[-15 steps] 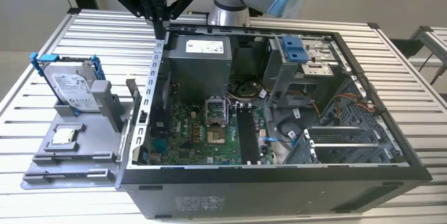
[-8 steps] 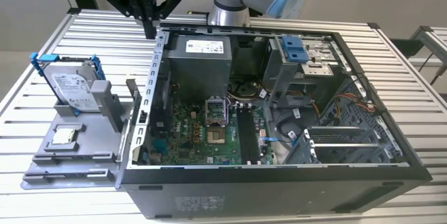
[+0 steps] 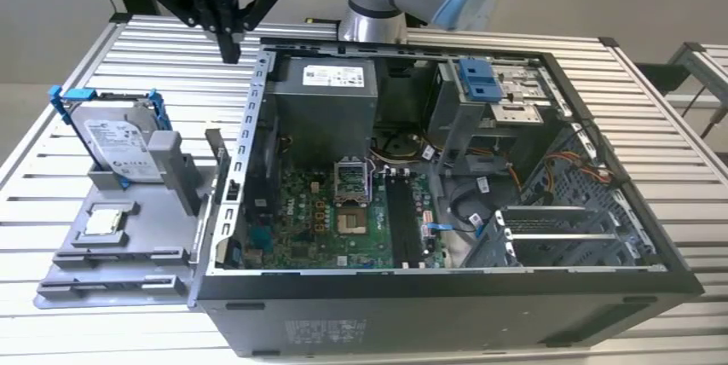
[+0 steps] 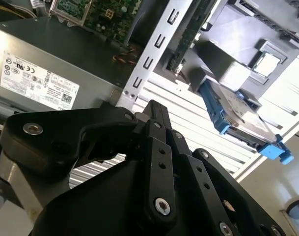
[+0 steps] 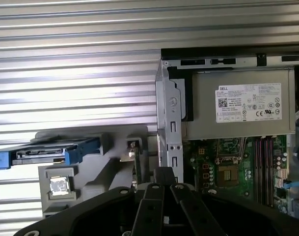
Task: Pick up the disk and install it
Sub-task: 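Reach for the disk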
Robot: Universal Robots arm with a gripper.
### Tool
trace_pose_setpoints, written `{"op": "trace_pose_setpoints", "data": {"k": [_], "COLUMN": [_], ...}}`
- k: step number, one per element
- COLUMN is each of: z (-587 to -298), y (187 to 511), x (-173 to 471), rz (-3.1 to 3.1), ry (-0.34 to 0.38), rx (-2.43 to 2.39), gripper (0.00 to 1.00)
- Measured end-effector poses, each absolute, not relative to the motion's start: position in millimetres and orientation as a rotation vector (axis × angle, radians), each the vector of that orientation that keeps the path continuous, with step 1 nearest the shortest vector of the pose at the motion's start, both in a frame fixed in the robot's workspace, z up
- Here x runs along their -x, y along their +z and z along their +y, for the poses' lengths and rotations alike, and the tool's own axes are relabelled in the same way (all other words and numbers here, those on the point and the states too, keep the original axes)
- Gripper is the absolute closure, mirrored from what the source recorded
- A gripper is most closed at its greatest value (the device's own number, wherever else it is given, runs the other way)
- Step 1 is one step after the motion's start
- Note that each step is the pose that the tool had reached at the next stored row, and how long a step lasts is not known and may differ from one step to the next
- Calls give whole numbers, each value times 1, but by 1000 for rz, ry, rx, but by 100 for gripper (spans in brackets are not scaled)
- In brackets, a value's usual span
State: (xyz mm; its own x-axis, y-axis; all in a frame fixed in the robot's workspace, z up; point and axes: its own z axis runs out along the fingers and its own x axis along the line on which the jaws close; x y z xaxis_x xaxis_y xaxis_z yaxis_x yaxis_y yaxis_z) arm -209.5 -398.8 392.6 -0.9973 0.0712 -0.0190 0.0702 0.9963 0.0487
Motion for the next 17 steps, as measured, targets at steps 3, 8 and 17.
{"op": "trace_pose_setpoints", "data": {"k": [3,8,17], "z": [-399,-399,-393], "y": [393,393,393], "x": [216,225,231], "rz": [3118,3118,3118], "ry": [75,75,75], "rx": [-110,-111,-110], "gripper": [100,100,100]}}
